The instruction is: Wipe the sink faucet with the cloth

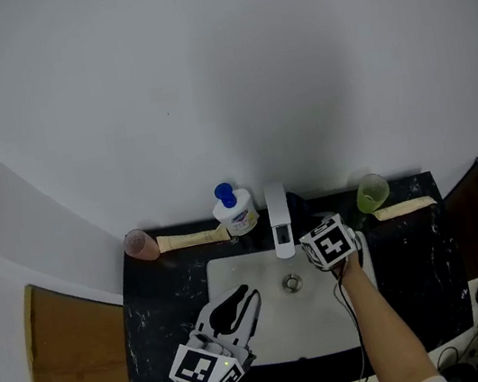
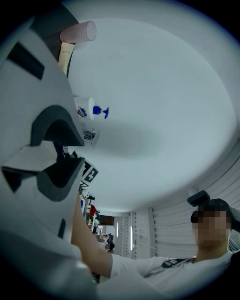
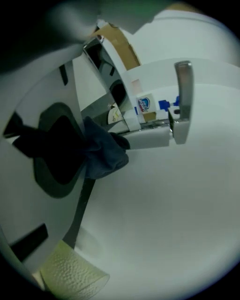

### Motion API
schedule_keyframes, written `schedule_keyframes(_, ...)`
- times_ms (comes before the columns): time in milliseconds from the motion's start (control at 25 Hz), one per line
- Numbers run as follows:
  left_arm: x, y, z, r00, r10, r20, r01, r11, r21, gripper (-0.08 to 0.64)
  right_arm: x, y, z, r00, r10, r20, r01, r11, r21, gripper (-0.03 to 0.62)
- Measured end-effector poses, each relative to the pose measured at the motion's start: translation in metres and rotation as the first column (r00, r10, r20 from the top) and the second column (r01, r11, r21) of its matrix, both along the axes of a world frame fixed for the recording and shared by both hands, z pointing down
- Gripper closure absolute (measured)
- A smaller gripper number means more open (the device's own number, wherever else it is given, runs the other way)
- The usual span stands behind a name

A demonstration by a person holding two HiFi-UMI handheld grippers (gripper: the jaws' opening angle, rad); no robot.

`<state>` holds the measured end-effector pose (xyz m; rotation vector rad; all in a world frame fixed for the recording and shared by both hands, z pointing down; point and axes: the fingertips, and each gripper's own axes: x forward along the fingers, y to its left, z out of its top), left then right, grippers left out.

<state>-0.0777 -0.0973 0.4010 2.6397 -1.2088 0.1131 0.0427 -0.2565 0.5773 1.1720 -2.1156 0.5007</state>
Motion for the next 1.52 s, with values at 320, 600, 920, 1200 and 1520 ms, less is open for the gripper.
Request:
schedule_keyframes(320, -0.011, 0.0, 0.002, 1.0, -0.021, 0.011, 0.021, 1.0, -0.009, 0.482, -0.012, -0.006, -0.043, 0.937, -0.067, 0.343, 0.03, 0.993, 0.111, 0.522)
schedule_keyframes(600, -0.003, -0.005, 0.001, 1.0, -0.007, 0.002, 0.007, 1.0, -0.007, 0.482, -0.001, -0.003, -0.121, 0.841, -0.134, 0.524, -0.021, 0.96, 0.279, 0.522)
schedule_keyframes(920, -0.007, -0.002, 0.0, 1.0, -0.012, 0.006, 0.012, 1.0, -0.007, 0.483, -0.011, -0.006, -0.026, 0.96, -0.087, 0.266, 0.055, 0.991, 0.123, 0.522)
schedule_keyframes(1200, -0.002, 0.0, -0.001, 1.0, -0.006, 0.007, 0.006, 1.0, -0.006, 0.482, -0.009, -0.009, -0.096, 0.884, -0.142, 0.445, 0.022, 0.964, 0.265, 0.522)
schedule_keyframes(1520, 0.0, 0.002, -0.003, 1.0, -0.005, 0.003, 0.005, 1.0, 0.0, 0.482, 0.006, -0.012, -0.102, 0.926, -0.115, 0.358, 0.011, 0.96, 0.28, 0.522)
